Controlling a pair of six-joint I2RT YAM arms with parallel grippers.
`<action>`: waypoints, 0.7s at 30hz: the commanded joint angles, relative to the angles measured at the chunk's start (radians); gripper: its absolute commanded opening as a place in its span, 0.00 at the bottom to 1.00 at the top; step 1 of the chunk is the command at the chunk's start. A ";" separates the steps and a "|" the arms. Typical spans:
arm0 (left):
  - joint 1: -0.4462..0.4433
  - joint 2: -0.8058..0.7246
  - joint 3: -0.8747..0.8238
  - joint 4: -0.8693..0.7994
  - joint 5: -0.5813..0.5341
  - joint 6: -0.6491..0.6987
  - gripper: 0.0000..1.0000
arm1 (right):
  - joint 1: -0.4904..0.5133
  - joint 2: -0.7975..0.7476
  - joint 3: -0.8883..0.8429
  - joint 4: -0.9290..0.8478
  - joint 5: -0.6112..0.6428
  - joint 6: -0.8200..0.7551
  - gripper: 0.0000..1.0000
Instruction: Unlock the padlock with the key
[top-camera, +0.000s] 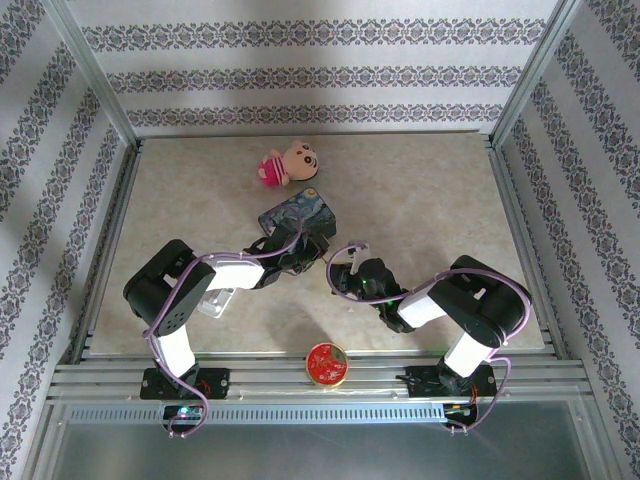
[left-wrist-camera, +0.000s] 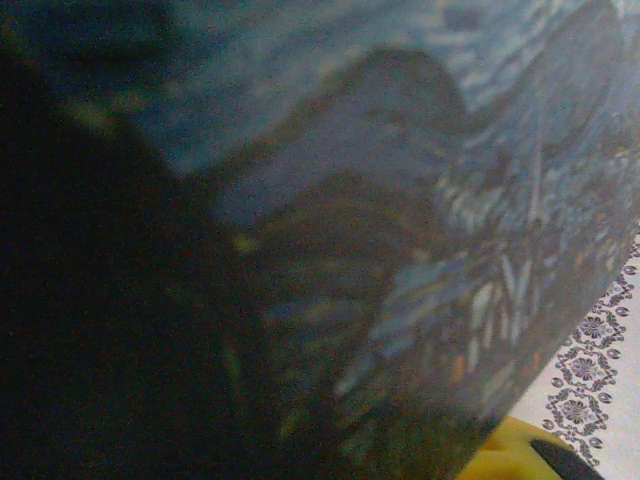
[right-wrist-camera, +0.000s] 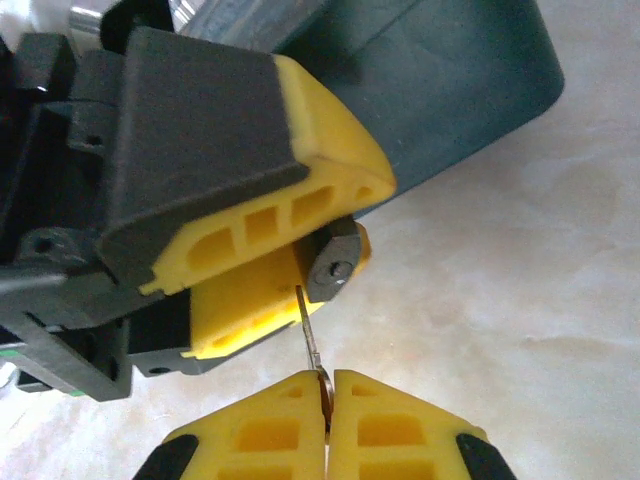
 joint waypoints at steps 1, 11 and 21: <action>-0.008 0.061 -0.026 -0.060 0.162 -0.141 0.00 | 0.008 -0.027 0.017 0.035 0.051 -0.023 0.00; -0.008 0.041 -0.023 -0.079 0.155 -0.133 0.00 | -0.007 -0.062 0.006 -0.001 0.061 -0.027 0.00; -0.008 0.036 -0.014 -0.087 0.152 -0.123 0.00 | -0.016 -0.059 -0.045 -0.001 0.022 -0.031 0.00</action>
